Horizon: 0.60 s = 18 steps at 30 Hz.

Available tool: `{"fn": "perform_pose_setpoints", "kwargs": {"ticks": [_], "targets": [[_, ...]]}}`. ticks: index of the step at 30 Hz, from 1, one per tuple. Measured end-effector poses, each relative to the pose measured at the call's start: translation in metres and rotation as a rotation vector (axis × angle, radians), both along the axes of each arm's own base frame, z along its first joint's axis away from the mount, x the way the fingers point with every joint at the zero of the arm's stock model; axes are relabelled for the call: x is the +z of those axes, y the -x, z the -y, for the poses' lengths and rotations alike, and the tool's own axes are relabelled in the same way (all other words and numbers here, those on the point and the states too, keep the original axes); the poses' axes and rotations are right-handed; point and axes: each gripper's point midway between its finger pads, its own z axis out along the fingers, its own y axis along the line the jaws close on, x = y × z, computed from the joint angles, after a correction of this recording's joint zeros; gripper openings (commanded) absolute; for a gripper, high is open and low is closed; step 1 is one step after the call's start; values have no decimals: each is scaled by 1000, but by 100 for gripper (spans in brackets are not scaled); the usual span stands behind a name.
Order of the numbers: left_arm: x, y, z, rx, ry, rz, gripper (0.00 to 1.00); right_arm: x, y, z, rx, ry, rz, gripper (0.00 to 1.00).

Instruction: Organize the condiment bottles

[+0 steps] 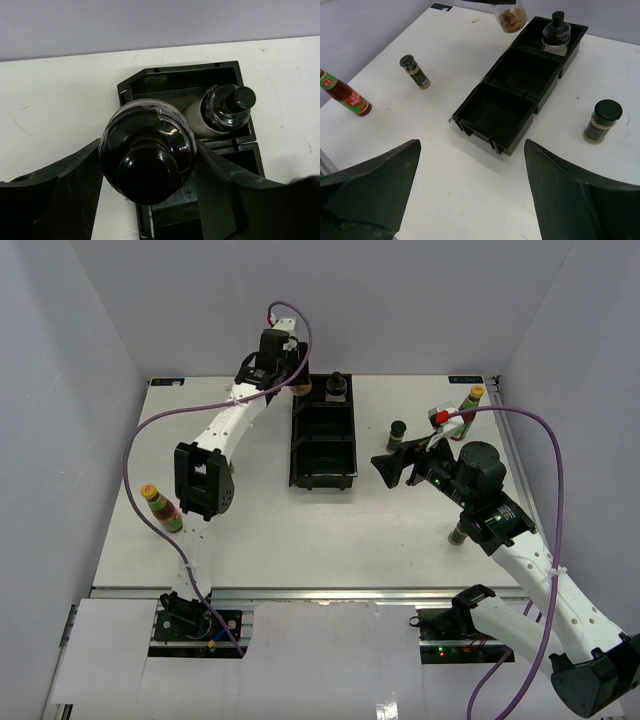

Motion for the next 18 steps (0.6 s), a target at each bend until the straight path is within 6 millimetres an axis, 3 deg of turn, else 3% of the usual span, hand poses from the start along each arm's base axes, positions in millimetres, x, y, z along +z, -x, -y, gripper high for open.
{"fn": "perform_pose_setpoints", "kwargs": {"ticks": [11, 18], "targets": [[-28, -14, 16, -25, 12, 11, 0, 2, 0, 1, -7, -1, 7, 90], [-61, -20, 23, -38, 5, -20, 0, 2, -1, 2, -12, 0, 8, 90]]}}
